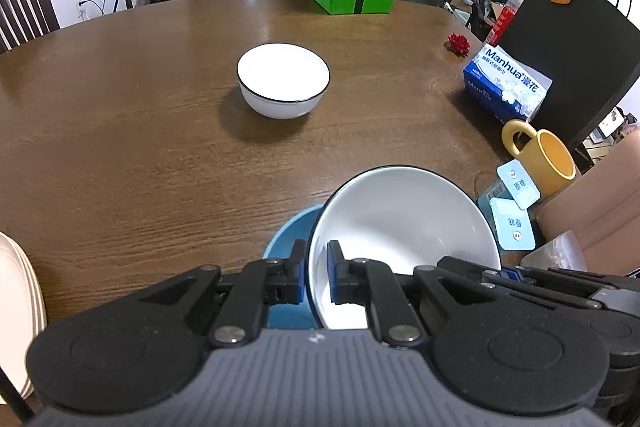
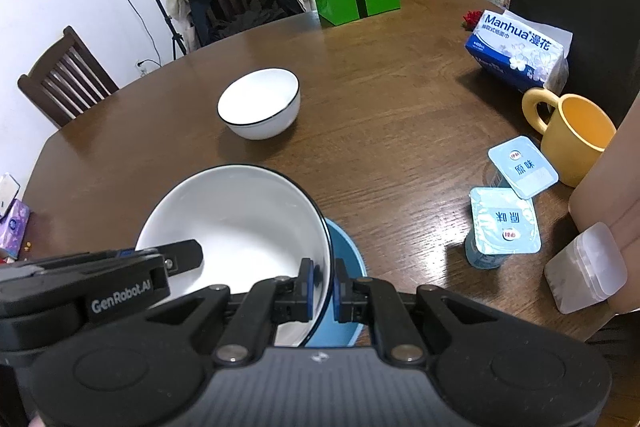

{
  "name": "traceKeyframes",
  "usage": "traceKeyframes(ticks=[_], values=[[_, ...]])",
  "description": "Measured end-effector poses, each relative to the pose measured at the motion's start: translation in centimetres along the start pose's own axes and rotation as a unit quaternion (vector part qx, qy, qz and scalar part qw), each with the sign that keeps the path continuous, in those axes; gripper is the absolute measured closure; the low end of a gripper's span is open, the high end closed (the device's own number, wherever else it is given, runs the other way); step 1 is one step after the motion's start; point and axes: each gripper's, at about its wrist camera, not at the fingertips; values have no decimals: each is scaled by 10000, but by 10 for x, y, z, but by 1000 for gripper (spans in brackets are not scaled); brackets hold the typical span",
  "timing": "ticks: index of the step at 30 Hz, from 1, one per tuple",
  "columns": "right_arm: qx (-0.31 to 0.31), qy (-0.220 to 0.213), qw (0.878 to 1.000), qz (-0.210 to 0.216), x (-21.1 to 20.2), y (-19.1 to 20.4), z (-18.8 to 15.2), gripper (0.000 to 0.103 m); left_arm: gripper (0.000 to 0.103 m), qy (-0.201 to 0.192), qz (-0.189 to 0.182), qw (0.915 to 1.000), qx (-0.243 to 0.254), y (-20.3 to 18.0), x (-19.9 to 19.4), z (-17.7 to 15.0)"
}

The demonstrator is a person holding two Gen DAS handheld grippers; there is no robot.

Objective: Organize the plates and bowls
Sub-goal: 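Lower the white bowl into the blue bowl with both grippers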

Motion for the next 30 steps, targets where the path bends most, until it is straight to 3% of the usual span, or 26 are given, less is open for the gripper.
traceKeyframes(ticks=[30], values=[[31,519,9986,-134,53,-9,-8,94,92,499,78,9987,83,8,54,-12]])
Point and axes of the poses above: each gripper's, at about its wrist camera, not at the fingertips, and x roughly the way its jaws point, y to its left, z to its top, and after that the axes turned 7 degrees about x, right-handed
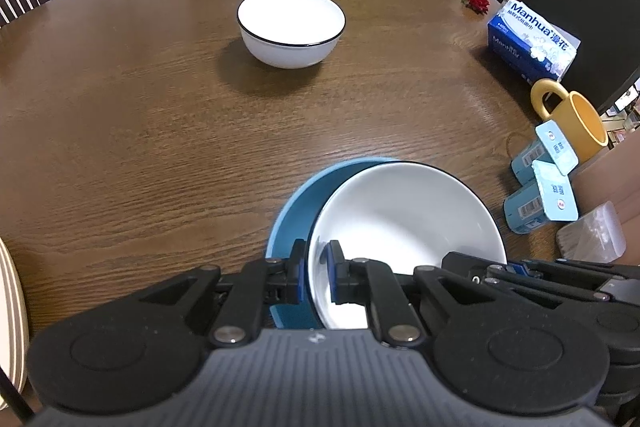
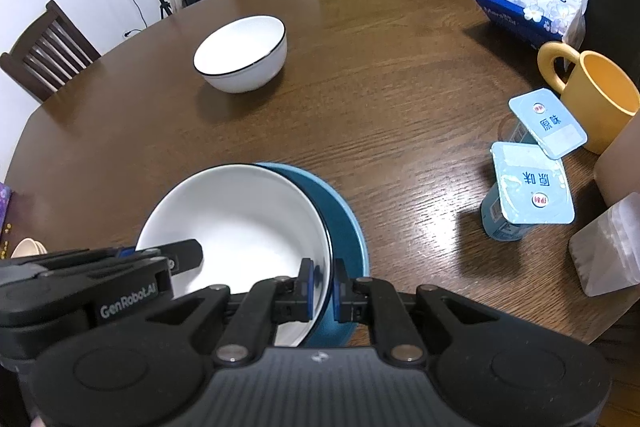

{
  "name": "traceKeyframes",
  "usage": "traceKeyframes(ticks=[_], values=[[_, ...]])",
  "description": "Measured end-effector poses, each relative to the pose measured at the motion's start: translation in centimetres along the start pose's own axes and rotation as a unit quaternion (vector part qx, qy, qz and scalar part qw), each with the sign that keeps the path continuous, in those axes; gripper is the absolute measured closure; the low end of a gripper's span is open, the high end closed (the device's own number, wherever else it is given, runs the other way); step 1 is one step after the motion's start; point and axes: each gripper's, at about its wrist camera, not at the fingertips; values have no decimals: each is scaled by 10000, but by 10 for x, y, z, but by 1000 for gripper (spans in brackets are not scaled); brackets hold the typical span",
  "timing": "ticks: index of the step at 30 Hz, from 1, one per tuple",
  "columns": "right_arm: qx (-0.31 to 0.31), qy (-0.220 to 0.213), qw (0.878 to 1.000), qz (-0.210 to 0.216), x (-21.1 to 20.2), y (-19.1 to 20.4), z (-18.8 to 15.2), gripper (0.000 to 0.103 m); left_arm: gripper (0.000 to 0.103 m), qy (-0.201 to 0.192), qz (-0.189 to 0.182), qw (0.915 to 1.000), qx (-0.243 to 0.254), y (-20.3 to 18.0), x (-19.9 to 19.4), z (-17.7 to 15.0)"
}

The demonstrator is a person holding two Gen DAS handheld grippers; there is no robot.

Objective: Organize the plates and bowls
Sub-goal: 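Lower the white bowl into the blue bowl with both grippers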

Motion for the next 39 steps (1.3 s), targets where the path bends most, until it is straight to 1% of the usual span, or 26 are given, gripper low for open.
traceKeyframes(ticks=[11,20,27,30,33,34,39], values=[[-43,148,9999,4,15,-3,1,94,91,127,104,9998,119,-3,13,-1],[-138,195,9997,34,21,0,3,94,90,199,214,9992,257,-5,16,1],[-107,251,9996,2,20,-2,6,94,90,303,152,9990,301,-7,18,1],[-98,273,9996,-44,19,-2,8,93,90,343,176,9988,315,-7,19,1],[-113,249,9996,-122,18,-2,10,91,90,299,227,9988,317,-7,17,3],[-126,244,9996,-75,17,-3,10,91,90,311,239,9987,311,-6,18,3],[-188,243,9995,-123,17,0,11,91,90,339,245,9985,345,-7,18,3]])
Point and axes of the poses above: each gripper's, at about its wrist camera, not at the fingertips, and x roughly the way its jaws point, y to its left, z to its top, and after that the axes turned 7 degrees about x, right-handed
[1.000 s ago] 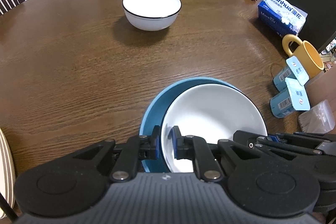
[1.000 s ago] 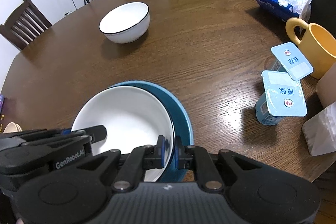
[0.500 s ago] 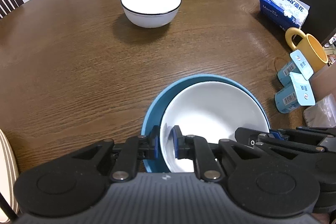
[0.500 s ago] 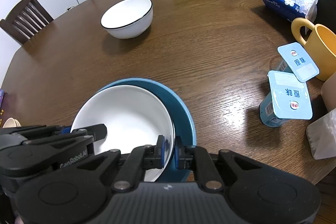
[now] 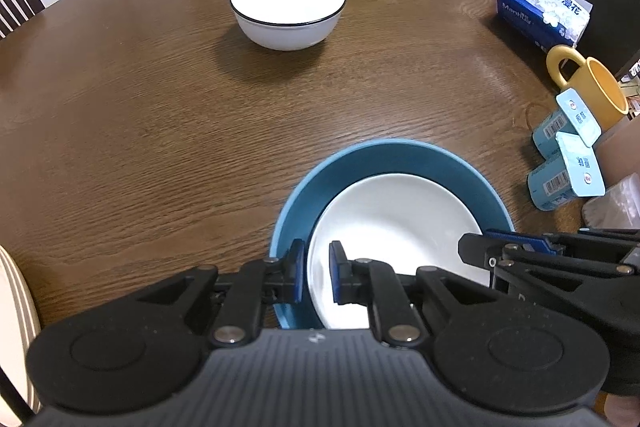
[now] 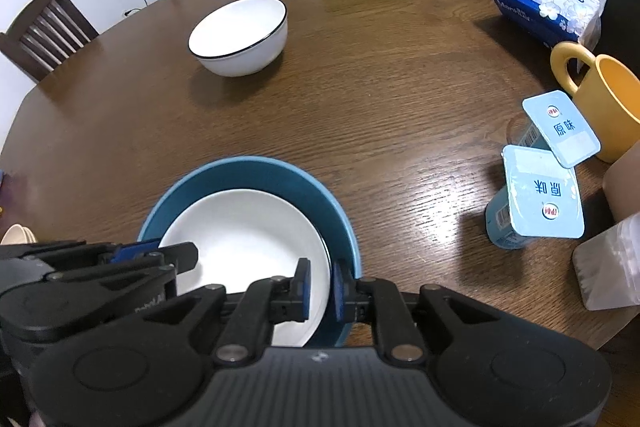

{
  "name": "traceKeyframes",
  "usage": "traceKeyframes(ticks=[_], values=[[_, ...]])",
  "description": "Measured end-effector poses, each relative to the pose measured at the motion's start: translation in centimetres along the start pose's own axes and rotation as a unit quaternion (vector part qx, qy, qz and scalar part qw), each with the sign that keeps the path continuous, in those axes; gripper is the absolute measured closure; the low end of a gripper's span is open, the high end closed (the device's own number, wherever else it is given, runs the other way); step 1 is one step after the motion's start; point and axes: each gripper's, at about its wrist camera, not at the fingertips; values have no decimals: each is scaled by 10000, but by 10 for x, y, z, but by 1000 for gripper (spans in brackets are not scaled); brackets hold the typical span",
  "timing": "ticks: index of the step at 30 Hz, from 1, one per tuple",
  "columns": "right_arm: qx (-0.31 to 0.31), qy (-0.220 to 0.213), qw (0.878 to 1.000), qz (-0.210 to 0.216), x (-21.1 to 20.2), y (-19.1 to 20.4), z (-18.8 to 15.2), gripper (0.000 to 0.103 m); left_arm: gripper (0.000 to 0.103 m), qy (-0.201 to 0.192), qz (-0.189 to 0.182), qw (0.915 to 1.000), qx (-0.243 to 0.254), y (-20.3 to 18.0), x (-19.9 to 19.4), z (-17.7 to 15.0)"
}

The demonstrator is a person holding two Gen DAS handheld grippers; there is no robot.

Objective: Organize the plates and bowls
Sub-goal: 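Lower the white bowl into the blue bowl with both grippers, then open the left gripper to release the white bowl while the right gripper opens, then withdraw both open grippers and move toward the other small white bowl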

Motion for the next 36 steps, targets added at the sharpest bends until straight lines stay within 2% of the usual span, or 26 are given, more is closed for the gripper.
traceKeyframes(ticks=[3,7,12,14,15,17,21,22,23,24,25,26,29,36], values=[[24,12,10000,26,-1,-1,0,91,90,25,-32,10000,-35,1,-1,0],[43,1,9999,149,-6,-2,0,90,80,-50,-104,9999,-125,4,-7,0],[29,-161,9994,298,-24,-7,-1,88,64,-254,-280,9991,-182,9,-29,-1],[81,-257,9990,358,-33,-12,-1,88,50,-403,-281,9986,-187,11,-41,-3],[108,-322,9987,382,-38,-15,-2,86,46,-485,-271,9983,-196,13,-46,-3],[143,-440,9981,401,-47,-19,-2,74,36,-602,-277,9976,-219,16,-54,-4],[78,-589,9977,312,-60,-20,-6,55,23,-762,-257,9964,-271,20,-66,-8],[63,-616,9976,299,-63,-20,-7,46,17,-807,-235,9961,-269,21,-69,-10],[63,-646,9974,300,-66,-20,-9,34,15,-878,-216,9956,-262,21,-74,-12],[71,-679,9971,332,-68,-20,-11,28,14,-942,-186,9950,-258,22,-78,-15],[86,-699,9968,368,-70,-21,-13,17,11,-995,-154,9946,-265,23,-81,-17],[101,-727,9966,381,-73,-21,-15,11,5,-1056,-105,9939,-294,25,-85,-19],[86,-817,9960,355,-82,-20,-19,1,1,-1356,-12,9900,-387,28,-98,-27],[-24,-960,9948,335,-99,-16,-28,0,0,-1571,99,9865,-454,33,-120,-41]])
Point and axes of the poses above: each gripper's, at about its wrist camera, not at the fingertips, and x roughly the way its jaws point, y to its left, z to its top, and after that the axes turned 7 degrees about x, right-handed
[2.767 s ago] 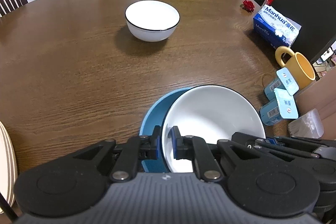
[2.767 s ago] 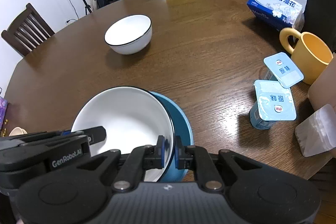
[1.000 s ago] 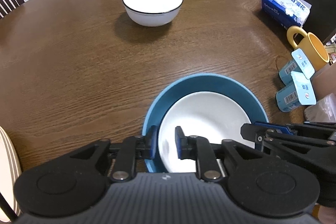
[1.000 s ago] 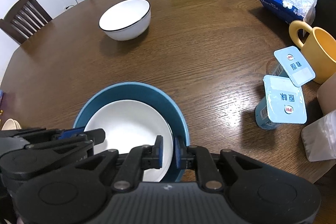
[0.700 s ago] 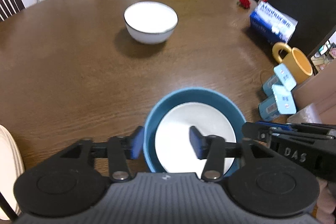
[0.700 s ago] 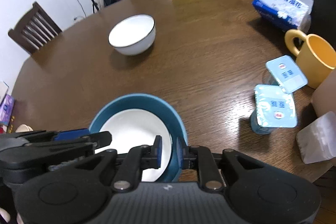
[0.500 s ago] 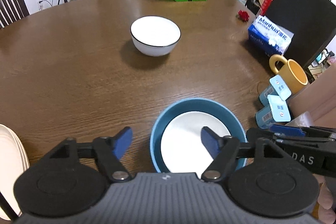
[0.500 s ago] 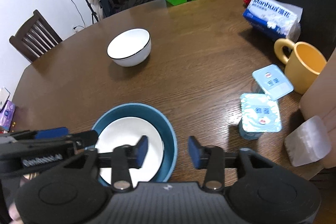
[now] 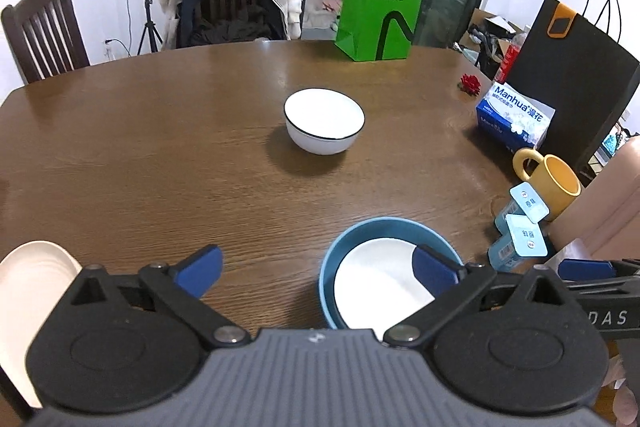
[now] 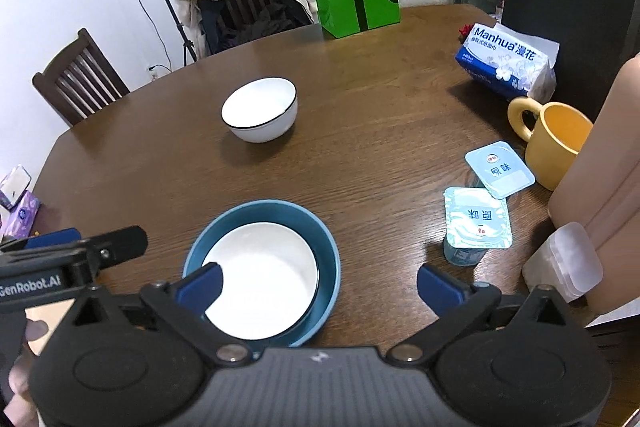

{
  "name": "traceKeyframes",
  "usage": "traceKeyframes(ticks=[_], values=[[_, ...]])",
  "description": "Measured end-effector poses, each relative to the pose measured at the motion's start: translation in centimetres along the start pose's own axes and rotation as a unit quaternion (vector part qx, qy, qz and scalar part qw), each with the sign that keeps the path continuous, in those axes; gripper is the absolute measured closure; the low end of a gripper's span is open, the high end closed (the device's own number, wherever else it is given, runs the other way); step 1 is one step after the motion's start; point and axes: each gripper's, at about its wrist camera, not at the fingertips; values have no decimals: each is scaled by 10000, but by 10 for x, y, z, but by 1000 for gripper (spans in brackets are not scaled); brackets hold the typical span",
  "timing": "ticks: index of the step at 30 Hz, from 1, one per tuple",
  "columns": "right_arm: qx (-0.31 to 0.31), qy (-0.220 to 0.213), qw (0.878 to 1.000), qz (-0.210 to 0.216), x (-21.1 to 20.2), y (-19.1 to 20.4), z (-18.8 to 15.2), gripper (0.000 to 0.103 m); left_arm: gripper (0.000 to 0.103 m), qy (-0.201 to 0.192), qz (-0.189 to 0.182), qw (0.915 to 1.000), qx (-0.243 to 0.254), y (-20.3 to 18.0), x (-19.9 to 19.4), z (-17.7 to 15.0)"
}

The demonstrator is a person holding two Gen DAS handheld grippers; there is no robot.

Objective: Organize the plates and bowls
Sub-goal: 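Withdraw both open grippers and move toward the other small white bowl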

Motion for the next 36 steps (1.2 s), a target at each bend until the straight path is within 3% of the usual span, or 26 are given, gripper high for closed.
traceKeyframes(ticks=[20,36], values=[[-311,-278,9990,160,-32,21,-2,0,0,-552,544,9969,-146,20,-45,-6],[-344,-325,9986,220,-8,46,46,0,0,-924,562,9936,-327,51,-31,43]])
Point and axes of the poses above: each gripper's, at about its wrist camera, not at the fingertips, and x roughly the way its jaws point, y to its left, z to its top, and after that the axes turned 7 degrees about x, right-handed
